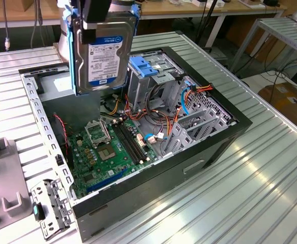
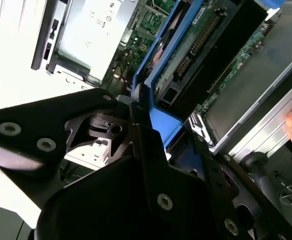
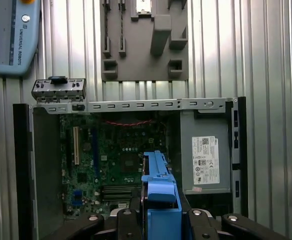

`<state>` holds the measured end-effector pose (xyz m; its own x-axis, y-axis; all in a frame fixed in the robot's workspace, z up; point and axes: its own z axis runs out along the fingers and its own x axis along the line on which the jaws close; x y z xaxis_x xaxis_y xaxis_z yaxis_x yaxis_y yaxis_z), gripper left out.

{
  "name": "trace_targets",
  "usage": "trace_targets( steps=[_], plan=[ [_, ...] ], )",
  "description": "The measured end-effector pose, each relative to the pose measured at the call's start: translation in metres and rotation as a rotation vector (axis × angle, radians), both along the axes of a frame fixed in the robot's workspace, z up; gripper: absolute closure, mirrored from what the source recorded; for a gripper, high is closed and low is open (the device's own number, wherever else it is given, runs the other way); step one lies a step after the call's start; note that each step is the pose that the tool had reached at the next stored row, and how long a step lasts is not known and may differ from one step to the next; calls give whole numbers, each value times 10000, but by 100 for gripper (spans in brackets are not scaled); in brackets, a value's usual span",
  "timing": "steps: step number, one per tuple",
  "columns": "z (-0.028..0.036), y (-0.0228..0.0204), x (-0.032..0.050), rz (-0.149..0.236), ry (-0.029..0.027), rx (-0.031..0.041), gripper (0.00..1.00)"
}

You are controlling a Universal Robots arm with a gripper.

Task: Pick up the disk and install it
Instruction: 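Insert the disk into the insertion slot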

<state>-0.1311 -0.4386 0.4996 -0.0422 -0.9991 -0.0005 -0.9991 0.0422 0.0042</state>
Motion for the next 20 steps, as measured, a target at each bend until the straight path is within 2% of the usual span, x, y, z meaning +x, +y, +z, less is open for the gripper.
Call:
trace_targets(
  steps=[2, 4, 7, 10, 12, 13, 15, 18, 20],
  plan=[
    [-1, -1, 102, -1, 0, 0, 63],
    [-2, -2, 156, 0, 0, 1, 63],
    [-4, -16, 179, -1, 1, -1, 63],
    [-7, -109, 179, -2, 0, -8, 63],
    [-10, -191, 180, 0, 0, -12, 63],
    [-13, -275, 180, 0, 0, -18, 63],
    [-19, -356, 179, -1, 0, -19, 63],
    [-27, -514, 180, 0, 0, -37, 63],
    [-33, -582, 189, -1, 1, -63, 63]
  ],
)
